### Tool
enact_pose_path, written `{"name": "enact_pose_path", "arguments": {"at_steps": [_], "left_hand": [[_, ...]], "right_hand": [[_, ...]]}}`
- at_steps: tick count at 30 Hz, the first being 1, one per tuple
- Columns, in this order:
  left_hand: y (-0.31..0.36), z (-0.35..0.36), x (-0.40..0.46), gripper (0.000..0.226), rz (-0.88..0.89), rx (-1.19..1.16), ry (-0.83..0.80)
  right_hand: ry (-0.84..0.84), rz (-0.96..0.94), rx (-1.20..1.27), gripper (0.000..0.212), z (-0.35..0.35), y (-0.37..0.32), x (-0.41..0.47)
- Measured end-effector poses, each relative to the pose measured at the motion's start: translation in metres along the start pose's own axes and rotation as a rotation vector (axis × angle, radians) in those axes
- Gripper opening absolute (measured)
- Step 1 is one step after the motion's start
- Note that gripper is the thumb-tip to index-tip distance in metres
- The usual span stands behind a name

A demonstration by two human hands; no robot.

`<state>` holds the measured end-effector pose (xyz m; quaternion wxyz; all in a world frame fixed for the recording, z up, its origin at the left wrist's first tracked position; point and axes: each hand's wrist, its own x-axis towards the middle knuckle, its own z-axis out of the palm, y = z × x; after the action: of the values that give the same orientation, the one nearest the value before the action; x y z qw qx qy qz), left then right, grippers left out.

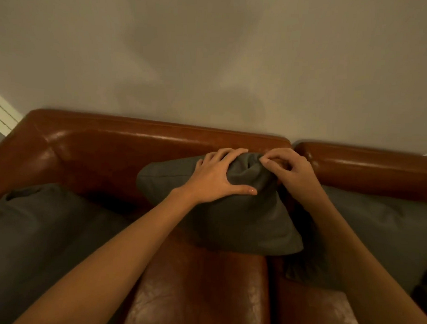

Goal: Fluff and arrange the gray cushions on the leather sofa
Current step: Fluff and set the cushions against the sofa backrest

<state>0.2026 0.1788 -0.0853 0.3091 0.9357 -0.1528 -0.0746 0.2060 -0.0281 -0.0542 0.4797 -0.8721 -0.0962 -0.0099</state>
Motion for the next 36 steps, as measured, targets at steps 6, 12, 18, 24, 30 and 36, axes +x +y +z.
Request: {"name": "enact_pose_path", "arguments": {"at_steps": [6, 12, 18, 24, 30, 36], "left_hand": [[0.014, 0.012, 0.007, 0.102, -0.013, 0.056, -0.042], [0.024, 0.030, 0.010, 0.104, 0.008, 0.114, -0.096], [0.030, 0.046, 0.010, 0.105, 0.034, 0.117, -0.097], [0.037, 0.060, 0.007, 0.105, 0.037, 0.126, -0.124], [0.040, 0.060, 0.014, 0.108, 0.016, 0.139, -0.098], [0.042, 0.049, 0.018, 0.110, -0.003, 0.129, -0.126]], "right_hand": [[-0.286, 0.026, -0.482, 0.013, -0.026, -0.016, 0.018], [-0.482, 0.206, -0.579, 0.014, -0.021, -0.016, 0.026], [-0.473, 0.310, -0.683, 0.014, -0.018, 0.003, 0.028], [-0.507, 0.160, -1.017, 0.017, -0.013, 0.006, 0.009], [-0.401, -0.021, -1.054, 0.018, -0.045, 0.009, 0.003], [-0.166, 0.099, -0.459, 0.012, -0.075, 0.018, 0.011]]}}
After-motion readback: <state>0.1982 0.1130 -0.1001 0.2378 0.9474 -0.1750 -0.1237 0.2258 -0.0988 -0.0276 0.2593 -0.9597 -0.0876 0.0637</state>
